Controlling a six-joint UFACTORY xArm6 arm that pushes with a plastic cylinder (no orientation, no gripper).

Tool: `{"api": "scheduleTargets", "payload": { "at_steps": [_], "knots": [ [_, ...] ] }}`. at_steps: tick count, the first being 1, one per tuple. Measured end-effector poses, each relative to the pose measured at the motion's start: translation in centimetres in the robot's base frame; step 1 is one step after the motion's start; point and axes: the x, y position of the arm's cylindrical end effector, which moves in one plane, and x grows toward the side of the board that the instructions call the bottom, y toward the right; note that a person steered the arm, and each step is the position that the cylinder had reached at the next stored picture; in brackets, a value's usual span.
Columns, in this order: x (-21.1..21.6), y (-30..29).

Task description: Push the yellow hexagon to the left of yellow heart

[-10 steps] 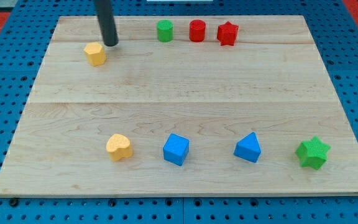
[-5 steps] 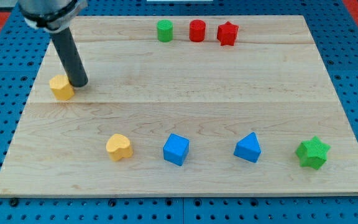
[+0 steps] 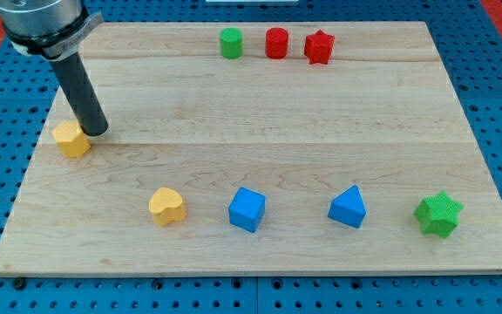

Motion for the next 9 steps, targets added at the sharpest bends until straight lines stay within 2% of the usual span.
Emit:
{"api": "scheduleTargets", "payload": {
  "at_steps": [1, 2, 3, 5, 6, 8, 9],
  "knots": [
    [-4.8, -0.2],
    [-3.5, -5.6],
    [1.3, -5.0],
    [4.8, 0.7],
    [2.8, 1.0],
    [9.1, 3.6],
    [10.8, 3.7]
  ]
}}
